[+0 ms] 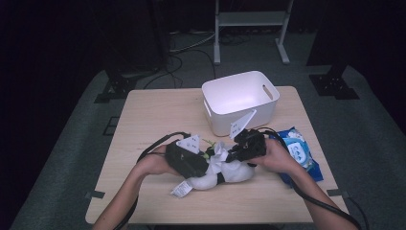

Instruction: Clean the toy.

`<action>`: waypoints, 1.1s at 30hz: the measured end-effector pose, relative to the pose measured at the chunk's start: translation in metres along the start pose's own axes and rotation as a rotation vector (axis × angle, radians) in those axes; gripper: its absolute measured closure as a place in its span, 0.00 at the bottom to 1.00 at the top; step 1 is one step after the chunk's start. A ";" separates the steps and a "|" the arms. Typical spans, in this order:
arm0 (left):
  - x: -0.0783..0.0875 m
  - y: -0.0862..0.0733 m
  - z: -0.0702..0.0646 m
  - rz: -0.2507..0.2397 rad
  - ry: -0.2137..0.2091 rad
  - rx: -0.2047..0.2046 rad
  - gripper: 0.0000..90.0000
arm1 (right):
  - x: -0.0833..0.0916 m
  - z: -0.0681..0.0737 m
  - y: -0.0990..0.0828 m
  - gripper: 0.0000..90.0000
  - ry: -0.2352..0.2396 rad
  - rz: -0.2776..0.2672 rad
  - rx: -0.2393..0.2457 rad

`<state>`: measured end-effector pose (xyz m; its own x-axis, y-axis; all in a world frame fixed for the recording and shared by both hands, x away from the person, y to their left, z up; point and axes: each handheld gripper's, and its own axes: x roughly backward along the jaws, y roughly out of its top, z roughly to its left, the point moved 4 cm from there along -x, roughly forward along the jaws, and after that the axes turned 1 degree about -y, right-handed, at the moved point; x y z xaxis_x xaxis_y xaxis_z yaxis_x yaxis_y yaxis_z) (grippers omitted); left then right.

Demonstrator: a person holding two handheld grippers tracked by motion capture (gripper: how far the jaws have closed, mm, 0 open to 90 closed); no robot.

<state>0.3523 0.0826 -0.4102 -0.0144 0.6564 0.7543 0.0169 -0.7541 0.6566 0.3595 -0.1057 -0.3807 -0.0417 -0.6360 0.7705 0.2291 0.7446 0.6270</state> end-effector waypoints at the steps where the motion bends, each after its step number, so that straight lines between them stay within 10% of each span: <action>1: 0.000 0.000 -0.001 -0.003 -0.009 0.006 0.34 | 0.000 -0.001 0.001 0.93 -0.002 -0.001 0.000; 16: 0.001 0.002 -0.008 -0.028 -0.093 0.117 0.21 | -0.013 -0.001 -0.008 0.92 0.004 -0.003 -0.044; 33: -0.003 -0.002 -0.016 0.008 -0.078 0.096 0.20 | -0.024 0.024 -0.021 0.94 0.045 0.047 0.011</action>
<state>0.3367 0.0820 -0.4136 0.0642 0.6532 0.7545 0.1126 -0.7559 0.6449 0.3325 -0.1007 -0.4096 0.0131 -0.6088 0.7932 0.2193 0.7757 0.5918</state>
